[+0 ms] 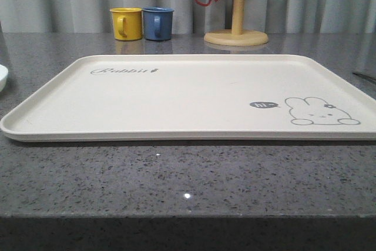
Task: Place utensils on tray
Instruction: 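Move the left gripper down to the white plate's rim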
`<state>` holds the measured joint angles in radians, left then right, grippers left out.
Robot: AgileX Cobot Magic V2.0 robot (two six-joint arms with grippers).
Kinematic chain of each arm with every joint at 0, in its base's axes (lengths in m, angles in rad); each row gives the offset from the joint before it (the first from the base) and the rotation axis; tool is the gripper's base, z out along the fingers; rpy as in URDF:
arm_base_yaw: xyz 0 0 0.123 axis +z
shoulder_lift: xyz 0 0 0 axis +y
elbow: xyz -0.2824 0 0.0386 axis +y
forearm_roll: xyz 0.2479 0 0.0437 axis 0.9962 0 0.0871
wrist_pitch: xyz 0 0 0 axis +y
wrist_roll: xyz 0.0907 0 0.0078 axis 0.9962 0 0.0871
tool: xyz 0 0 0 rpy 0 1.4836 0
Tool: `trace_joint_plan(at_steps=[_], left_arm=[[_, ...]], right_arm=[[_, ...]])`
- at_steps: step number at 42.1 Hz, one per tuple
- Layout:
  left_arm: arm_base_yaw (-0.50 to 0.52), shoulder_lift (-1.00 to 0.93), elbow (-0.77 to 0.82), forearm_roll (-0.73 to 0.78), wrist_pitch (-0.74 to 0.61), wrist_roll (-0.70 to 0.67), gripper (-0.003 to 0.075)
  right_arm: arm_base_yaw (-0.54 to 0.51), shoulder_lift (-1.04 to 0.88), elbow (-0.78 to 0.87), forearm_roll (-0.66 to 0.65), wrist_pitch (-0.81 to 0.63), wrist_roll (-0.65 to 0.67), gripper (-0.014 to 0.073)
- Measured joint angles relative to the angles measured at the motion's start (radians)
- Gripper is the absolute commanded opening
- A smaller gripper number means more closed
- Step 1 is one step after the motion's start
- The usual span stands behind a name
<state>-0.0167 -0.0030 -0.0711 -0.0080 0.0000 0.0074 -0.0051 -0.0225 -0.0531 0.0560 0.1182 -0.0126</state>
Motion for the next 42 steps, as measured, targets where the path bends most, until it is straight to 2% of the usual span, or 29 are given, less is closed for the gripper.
trace_joint_plan(at_steps=[4,9,22,34,42], left_arm=[[0.0,0.0,-0.1,0.0,0.033,0.0,-0.002],[0.0,0.023,-0.269,0.0,0.144,0.0,-0.002],[0.0,0.295,-0.683,0.0,0.47,0.0,-0.002],[0.0,0.521,-0.733,0.0,0.687,0.0,-0.002],[0.0,0.588,-0.733,0.0,0.764,0.0,-0.002]], right_arm=[[0.0,0.0,-0.098,0.0,0.062,0.0,-0.0066],[0.0,0.02,-0.256,0.0,0.146,0.0,-0.0066],[0.0,0.279,-0.632,-0.026,0.433,0.002,-0.0066],[0.0,0.467,-0.674,-0.028,0.584,0.002,-0.0066],[0.0,0.539,-0.674,-0.028,0.67,0.002,-0.0066]])
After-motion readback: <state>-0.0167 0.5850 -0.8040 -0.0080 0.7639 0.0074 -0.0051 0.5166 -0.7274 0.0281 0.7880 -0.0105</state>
